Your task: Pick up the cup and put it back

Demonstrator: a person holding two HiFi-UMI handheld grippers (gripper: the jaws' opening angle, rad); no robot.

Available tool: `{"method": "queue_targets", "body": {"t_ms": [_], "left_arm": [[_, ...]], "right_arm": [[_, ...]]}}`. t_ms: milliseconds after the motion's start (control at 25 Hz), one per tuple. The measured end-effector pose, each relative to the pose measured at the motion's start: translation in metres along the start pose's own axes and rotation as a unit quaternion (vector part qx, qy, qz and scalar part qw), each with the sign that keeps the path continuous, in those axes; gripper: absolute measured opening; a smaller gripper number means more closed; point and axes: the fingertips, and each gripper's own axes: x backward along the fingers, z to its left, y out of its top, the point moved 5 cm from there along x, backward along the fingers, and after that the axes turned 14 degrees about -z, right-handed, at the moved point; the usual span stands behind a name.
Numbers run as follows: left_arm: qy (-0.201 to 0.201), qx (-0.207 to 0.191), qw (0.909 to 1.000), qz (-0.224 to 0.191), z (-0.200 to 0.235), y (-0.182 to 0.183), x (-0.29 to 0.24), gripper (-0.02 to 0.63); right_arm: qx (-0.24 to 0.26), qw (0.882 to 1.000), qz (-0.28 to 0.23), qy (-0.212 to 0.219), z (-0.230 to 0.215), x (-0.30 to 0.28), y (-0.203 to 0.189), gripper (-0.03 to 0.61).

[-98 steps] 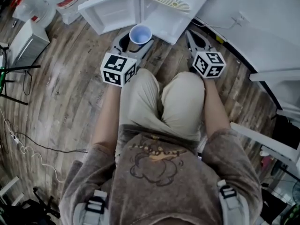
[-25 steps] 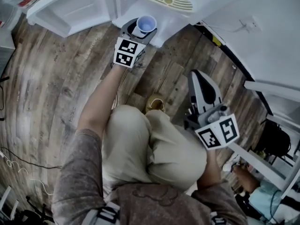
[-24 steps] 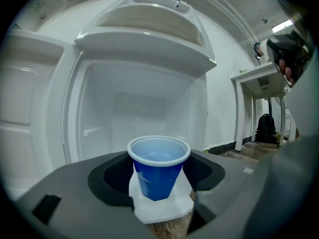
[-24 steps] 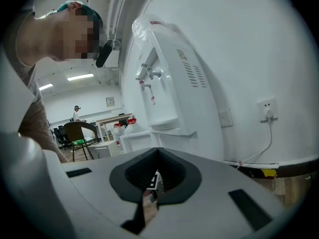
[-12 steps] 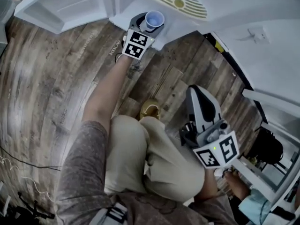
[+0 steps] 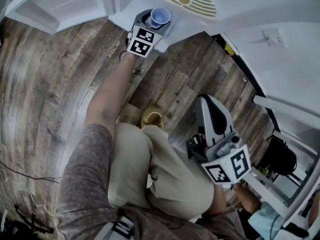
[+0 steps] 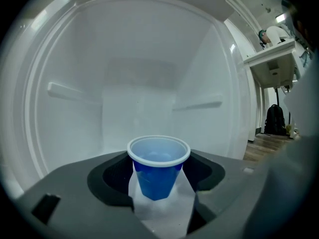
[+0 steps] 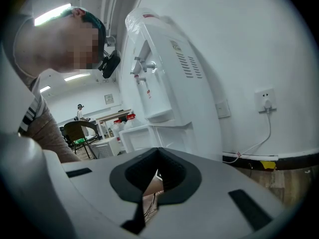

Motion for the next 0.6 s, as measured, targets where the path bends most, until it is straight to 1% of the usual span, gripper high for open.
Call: {"method": "queue_targets", "body": {"t_ms": [200, 480, 600], "left_arm": [[-0.003, -0.004, 1.0000, 0.000, 0.0012, 0.0005, -0.0074, 0.305], [-0.007, -0.006, 0.9999, 0.010, 0.0017, -0.0040, -0.0067, 0.305], [-0.003, -0.004, 0.9999, 0.010, 0.0028, -0.0058, -0.0029, 0.335]], "right_arm": [[0.003, 1.000, 0.000, -0.001, -0.0016, -0.0015, 0.0006, 0.002], [-0.005, 1.000, 0.003, 0.017, 0.0018, -0.0073, -0.0022, 0.002], [-0.006, 1.000, 0.004, 0.019, 0.0021, -0.0072, -0.0023, 0.002]]}}
